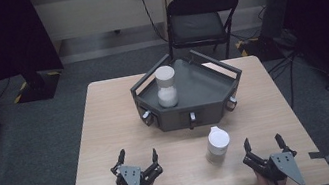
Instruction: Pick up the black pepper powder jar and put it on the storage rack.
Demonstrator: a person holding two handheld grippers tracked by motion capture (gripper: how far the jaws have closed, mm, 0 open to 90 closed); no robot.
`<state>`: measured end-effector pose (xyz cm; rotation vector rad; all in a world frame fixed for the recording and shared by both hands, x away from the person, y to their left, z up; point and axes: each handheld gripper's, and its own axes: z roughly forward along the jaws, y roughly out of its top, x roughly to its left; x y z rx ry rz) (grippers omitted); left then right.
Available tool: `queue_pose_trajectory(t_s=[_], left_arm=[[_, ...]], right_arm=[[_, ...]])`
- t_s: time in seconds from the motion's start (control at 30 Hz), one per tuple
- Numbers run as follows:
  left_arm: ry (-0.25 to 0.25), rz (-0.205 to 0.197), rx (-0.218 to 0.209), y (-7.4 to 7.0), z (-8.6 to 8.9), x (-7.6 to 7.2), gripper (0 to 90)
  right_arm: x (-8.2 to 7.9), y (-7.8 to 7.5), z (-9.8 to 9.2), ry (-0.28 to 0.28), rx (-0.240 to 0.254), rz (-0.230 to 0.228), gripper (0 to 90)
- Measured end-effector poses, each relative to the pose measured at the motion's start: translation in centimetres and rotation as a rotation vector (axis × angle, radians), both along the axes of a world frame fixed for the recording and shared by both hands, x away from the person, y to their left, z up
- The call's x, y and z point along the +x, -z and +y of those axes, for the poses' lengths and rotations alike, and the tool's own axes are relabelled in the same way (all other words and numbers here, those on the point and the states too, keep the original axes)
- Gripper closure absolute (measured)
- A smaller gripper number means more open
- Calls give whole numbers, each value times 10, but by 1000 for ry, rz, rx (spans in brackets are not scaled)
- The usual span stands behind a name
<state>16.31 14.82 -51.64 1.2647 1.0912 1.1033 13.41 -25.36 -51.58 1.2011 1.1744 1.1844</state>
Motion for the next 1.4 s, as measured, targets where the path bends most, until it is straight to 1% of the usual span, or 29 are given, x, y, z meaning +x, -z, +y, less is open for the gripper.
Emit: queue_pose_trajectory(t_s=[0.4,0.5,0.57,0.73,0.83,0.97,1.07,1.17,1.3,1.4], left_arm=[[0,0,0,0,0,0,1],[0,1,0,0,0,0,1],[0,1,0,0,0,0,1],[0,0,-1,0,0,0,0],[0,0,0,0,0,0,0],[0,0,0,0,0,0,0],[0,0,0,0,0,0,0],[-2,0,0,0,0,0,0],[-2,0,0,0,0,0,0],[-2,0,0,0,0,0,0]], right_arm=[[0,0,0,0,0,0,12],[0,0,1,6,5,-1,0],[0,0,0,3,9,1,0],[1,-3,-2,-12,-3,15,0],[1,-6,-4,-26,6,7,0],[-1,-17,-8,-52,15,-22,0],[-1,-29,-10,-85,38,-43,0],[0,-41,-8,-121,56,-56,0],[3,-50,0,-160,46,-82,0],[7,-55,7,-197,37,-90,0]])
